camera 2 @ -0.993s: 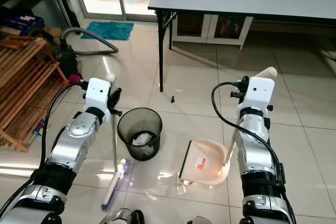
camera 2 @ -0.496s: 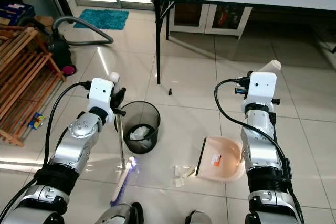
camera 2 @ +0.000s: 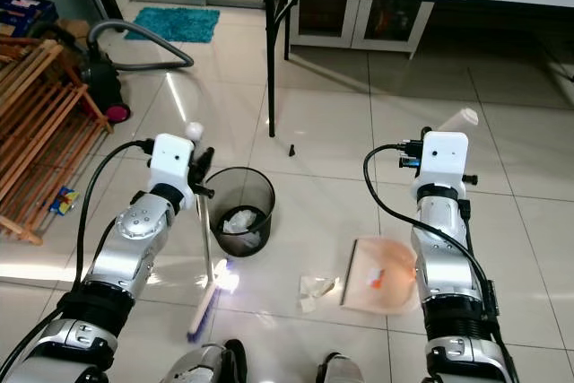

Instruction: Sweep floor

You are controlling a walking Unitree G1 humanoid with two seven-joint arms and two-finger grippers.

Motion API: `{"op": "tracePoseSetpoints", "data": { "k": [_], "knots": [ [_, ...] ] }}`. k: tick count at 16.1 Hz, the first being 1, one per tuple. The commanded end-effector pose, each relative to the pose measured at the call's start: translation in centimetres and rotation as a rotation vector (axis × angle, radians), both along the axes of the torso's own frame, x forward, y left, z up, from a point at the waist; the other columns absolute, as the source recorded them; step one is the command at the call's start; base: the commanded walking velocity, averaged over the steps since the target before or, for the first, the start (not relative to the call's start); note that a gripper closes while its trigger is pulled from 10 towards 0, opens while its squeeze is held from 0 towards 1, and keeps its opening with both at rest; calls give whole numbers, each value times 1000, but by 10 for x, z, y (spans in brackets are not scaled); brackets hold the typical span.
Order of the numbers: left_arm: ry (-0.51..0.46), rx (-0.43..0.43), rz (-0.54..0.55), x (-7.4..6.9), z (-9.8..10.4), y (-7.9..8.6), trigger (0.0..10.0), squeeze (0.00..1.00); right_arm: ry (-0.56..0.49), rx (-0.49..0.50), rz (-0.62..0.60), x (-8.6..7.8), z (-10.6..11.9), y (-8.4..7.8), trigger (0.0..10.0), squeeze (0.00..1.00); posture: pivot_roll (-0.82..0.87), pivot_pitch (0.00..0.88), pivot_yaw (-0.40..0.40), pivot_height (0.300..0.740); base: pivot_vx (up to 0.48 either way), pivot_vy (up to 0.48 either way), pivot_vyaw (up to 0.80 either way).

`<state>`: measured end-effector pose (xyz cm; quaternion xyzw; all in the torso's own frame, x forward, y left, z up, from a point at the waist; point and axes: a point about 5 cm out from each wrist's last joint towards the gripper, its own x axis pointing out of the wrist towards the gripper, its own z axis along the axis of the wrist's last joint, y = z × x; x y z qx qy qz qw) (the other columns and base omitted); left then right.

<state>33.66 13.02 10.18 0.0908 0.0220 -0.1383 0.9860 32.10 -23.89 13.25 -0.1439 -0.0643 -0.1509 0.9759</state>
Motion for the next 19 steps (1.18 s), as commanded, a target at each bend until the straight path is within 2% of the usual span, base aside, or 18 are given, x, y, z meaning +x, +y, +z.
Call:
{"op": "tracePoseSetpoints", "data": {
  "k": [1, 3, 7, 8, 10, 11, 12, 14, 19],
  "knots": [
    [-14, 15, -23, 2, 2, 0, 10000, 0, -19, -65, 11, 1, 4, -1, 10000, 0, -5, 207, 61, 740, 0, 0, 0],
    [-18, 11, -41, 4, 3, -4, 10000, 0, -10, -78, 22, 2, 0, 2, 10000, 0, -1, 213, 64, 740, 0, 0, 0],
    [1, 11, -114, 9, 2, -20, 10000, 0, 20, -97, 103, 7, -10, 25, 10000, 0, 6, 244, 86, 740, 0, 0, 0],
    [-4, 22, -143, 13, 5, -27, 10000, 0, 19, -94, 123, 9, -11, 32, 10000, 0, -2, 263, 88, 740, 0, 0, 0],
    [-26, 42, -160, 20, 12, -32, 10000, 0, 16, -78, 140, 10, -12, 39, 10000, 0, 7, 299, 90, 740, 0, 0, 0],
    [-29, 53, -162, 23, 14, -32, 10000, 0, 20, -68, 144, 8, -15, 42, 10000, 0, 8, 288, 91, 740, 0, 0, 0],
    [-35, 57, -159, 25, 17, -32, 10000, 0, 25, -52, 149, 5, -19, 44, 10000, 0, 6, 262, 91, 740, 0, 0, 0],
    [-53, 47, -164, 29, 22, -34, 10000, 0, 25, 2, 136, 2, -22, 46, 10000, 0, 2, 268, 95, 740, 0, 0, 0],
    [-71, -3, -163, 23, 14, -57, 10000, 0, 18, 140, 98, -8, -30, 57, 10000, 0, -25, 214, 98, 740, 0, 0, 0]
  ]
}}
